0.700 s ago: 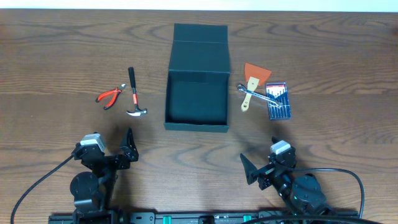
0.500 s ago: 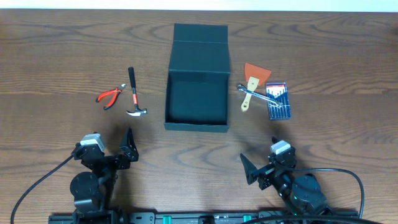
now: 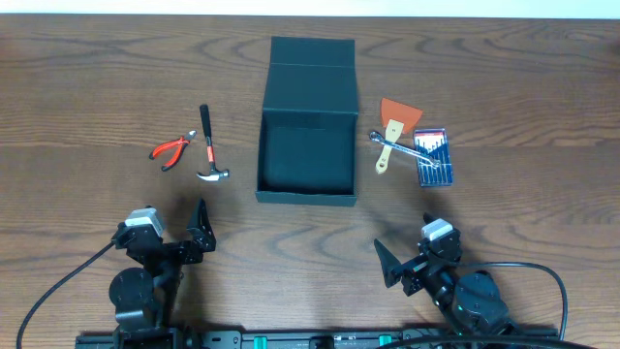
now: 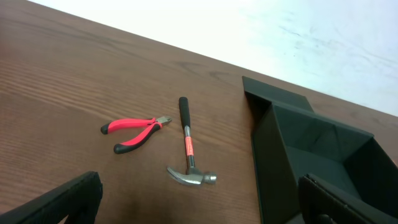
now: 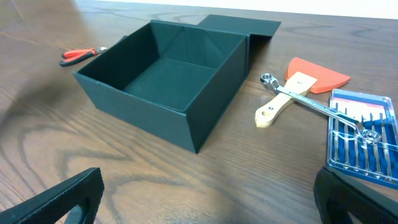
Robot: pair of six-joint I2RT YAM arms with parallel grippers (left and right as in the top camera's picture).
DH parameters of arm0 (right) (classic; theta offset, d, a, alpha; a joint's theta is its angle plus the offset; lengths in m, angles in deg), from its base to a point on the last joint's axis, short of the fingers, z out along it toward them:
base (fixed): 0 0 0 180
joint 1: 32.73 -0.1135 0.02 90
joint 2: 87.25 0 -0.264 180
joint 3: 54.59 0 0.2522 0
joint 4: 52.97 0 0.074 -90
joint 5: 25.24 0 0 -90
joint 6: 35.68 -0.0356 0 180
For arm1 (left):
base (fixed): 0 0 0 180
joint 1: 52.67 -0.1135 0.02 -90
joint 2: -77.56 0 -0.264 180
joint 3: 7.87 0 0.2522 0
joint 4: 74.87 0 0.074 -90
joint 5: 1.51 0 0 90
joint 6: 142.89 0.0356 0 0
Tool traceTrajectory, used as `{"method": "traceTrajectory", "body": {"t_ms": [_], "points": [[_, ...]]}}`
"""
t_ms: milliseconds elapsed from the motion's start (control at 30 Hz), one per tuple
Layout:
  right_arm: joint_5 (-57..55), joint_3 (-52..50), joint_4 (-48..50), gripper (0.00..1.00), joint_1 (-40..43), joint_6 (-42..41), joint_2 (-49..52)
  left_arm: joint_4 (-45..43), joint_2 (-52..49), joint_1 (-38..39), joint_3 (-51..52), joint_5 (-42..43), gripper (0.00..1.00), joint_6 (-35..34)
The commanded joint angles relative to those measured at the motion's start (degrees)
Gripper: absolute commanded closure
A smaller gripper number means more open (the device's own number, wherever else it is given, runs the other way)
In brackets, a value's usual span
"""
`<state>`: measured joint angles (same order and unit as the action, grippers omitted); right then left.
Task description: Pack container
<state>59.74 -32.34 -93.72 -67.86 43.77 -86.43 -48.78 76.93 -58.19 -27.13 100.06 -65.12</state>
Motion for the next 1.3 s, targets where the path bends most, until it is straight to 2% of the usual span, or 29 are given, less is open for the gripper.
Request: {"method": "traceTrajectory", "body": {"t_ms": [0,733,833,967,1033,1133,1267], "points": [[-0.96,-0.87,0.00,0.01,-0.61,-1.01,-0.50,0.35,0.35,-0.20,1.49,-0.72,0.02,-0.33],[-0.94,-0.87,0.02,0.01,-0.61,-1.31,-0.50,0.35,0.35,-0.20,1.49,-0.72,0.02,-0.35],[-0.98,-0.85,0.02,0.01,-0.61,-8.24,-0.50,0.35,0.35,-0.20,1.49,-0.72,0.02,-0.35],[0.00,-0.85,-0.07,0.01,-0.63,-30.25,-0.50,0.35,0.35,-0.20,1.49,-0.72,0.02,-0.35],[1.90,-0.85,-0.02,0.01,-0.63,-37.57,-0.50,0.35,0.35,-0.20,1.49,-0.72,0.02,-0.35],[1.97,-0.87,-0.02,0.01,-0.61,-38.95,-0.50,0.35,0.35,-0.20,1.49,-0.72,0.01,-0.35],[2.71,-0.85,5.73,0.01,-0.50,-39.30,-0.48,0.35,0.35,-0.20,1.49,-0.72,0.02,-0.33]]}}
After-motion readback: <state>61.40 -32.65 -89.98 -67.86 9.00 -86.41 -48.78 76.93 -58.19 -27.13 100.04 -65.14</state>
